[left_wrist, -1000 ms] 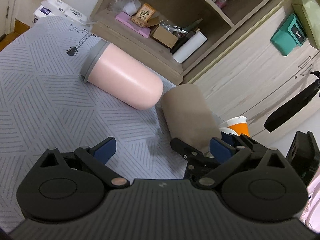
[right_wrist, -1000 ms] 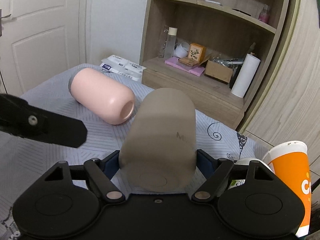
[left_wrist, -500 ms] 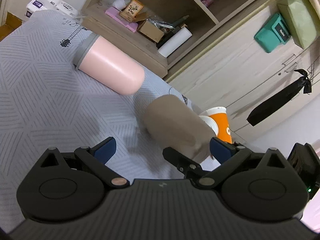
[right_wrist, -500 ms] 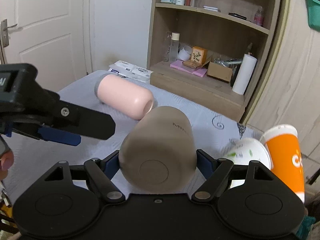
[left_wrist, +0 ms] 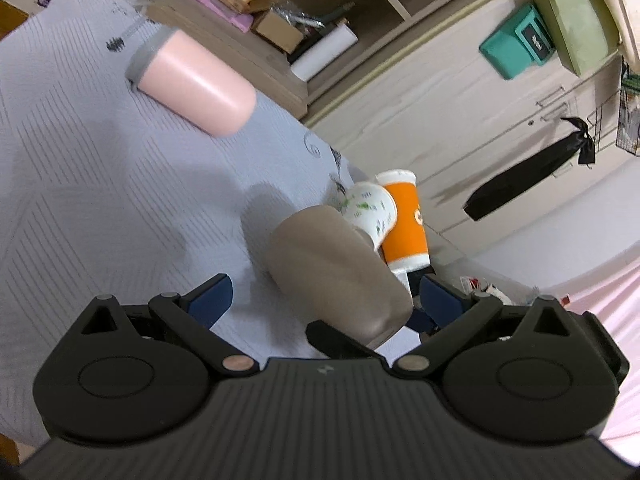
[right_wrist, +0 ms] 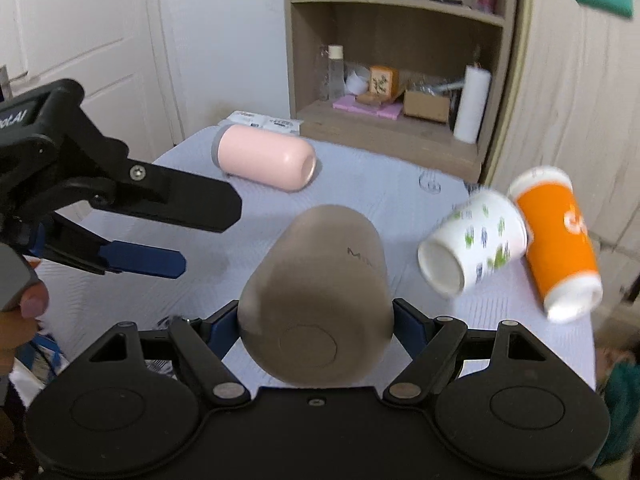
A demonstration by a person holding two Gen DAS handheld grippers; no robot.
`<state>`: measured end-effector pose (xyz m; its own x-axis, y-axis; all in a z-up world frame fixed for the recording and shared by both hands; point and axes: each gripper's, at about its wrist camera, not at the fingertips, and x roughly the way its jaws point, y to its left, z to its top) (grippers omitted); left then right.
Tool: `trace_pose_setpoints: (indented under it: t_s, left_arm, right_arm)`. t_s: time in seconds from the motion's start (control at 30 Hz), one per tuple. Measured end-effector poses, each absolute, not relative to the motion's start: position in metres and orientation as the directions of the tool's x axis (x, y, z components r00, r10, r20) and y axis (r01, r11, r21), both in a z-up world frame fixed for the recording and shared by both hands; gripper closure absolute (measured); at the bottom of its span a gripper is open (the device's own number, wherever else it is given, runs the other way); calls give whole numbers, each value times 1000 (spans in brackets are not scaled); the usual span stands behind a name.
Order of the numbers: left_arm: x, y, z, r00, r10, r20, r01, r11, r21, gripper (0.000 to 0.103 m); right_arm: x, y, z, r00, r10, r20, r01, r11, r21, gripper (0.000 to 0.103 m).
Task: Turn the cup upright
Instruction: 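Grasp the tumbler base with the right tool while the left tool grips its body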
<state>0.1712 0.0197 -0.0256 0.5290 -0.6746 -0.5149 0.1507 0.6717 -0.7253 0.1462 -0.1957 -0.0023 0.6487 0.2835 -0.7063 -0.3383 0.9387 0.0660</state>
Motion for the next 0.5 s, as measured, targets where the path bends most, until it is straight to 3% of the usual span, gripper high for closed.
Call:
trace_pose_setpoints:
  t_s: [0.5]
  left_arm:
    - [180, -13, -48, 437, -701, -564, 112, 664, -739, 2]
  right_arm:
    - [140, -227, -22, 516, 412, -751, -276, 910, 309, 20]
